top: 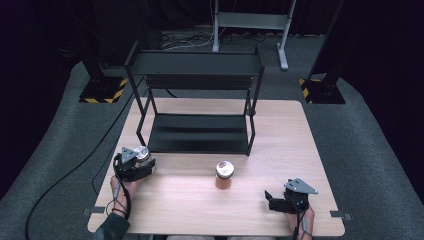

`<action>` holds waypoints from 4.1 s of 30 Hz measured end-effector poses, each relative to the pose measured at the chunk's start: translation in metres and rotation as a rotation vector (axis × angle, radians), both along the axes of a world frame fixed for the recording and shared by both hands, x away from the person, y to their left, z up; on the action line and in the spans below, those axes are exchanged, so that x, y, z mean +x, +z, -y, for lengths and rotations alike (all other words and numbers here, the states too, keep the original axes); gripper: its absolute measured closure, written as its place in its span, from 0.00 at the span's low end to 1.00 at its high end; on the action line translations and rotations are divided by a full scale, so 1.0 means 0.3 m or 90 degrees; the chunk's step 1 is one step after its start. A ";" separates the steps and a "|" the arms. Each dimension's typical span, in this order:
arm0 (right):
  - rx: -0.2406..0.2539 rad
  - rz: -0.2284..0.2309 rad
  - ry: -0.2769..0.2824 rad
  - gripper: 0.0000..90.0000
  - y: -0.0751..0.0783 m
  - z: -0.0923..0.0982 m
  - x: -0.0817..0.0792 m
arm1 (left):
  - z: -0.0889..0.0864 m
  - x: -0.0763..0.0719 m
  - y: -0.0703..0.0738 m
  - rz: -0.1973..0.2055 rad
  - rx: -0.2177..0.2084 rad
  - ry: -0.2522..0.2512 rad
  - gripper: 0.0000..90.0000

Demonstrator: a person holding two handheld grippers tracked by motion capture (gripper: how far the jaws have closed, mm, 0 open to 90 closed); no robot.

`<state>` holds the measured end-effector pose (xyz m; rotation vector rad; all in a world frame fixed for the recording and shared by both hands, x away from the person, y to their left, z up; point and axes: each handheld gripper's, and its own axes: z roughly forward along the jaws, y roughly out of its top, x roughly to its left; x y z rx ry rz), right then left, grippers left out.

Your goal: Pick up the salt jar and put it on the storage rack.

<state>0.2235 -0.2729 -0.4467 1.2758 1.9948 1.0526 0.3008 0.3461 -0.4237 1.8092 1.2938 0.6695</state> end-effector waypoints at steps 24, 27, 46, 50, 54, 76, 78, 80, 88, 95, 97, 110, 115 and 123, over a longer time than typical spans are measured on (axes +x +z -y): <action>0.003 -0.004 0.002 0.00 0.001 0.003 0.005 | -0.008 -0.003 0.099 -0.019 0.018 -0.050 0.34; 0.005 -0.007 0.002 0.00 0.003 0.005 0.007 | -0.006 -0.004 0.115 -0.019 0.021 -0.057 0.34; 0.010 0.001 0.006 0.00 -0.002 0.013 0.002 | 0.012 0.018 0.202 -0.034 0.025 -0.102 0.34; 0.009 0.002 0.005 0.00 -0.003 0.012 0.000 | 0.013 0.029 0.216 -0.037 0.023 -0.110 0.34; 0.009 -0.001 0.006 0.00 -0.002 0.012 0.003 | 0.017 0.038 0.230 -0.039 0.023 -0.117 0.34; 0.009 -0.004 0.005 0.00 0.000 0.011 0.005 | 0.041 0.072 0.312 -0.027 0.023 -0.148 0.34; 0.009 -0.005 0.005 0.00 0.000 0.010 0.006 | 0.042 0.076 0.320 -0.025 0.023 -0.151 0.34; 0.008 -0.005 0.005 0.00 0.001 0.010 0.006 | 0.044 0.080 0.326 -0.023 0.023 -0.153 0.34; 0.008 -0.007 0.006 0.00 0.002 0.010 0.008 | 0.053 0.100 0.351 -0.018 0.024 -0.162 0.34; 0.008 -0.009 0.006 0.00 0.002 0.011 0.010 | 0.060 0.116 0.373 -0.013 0.021 -0.168 0.34; 0.008 -0.009 0.006 0.00 0.003 0.011 0.010 | 0.062 0.121 0.380 -0.012 0.022 -0.170 0.34; 0.009 -0.009 0.007 0.00 0.002 0.011 0.010 | 0.074 0.155 0.437 -0.005 0.035 -0.176 0.34; 0.010 -0.008 0.006 0.00 0.002 0.012 0.010 | 0.075 0.163 0.458 -0.003 0.040 -0.177 0.34; 0.009 -0.009 0.006 0.00 0.003 0.012 0.010 | 0.077 0.175 0.487 -0.004 0.044 -0.181 0.34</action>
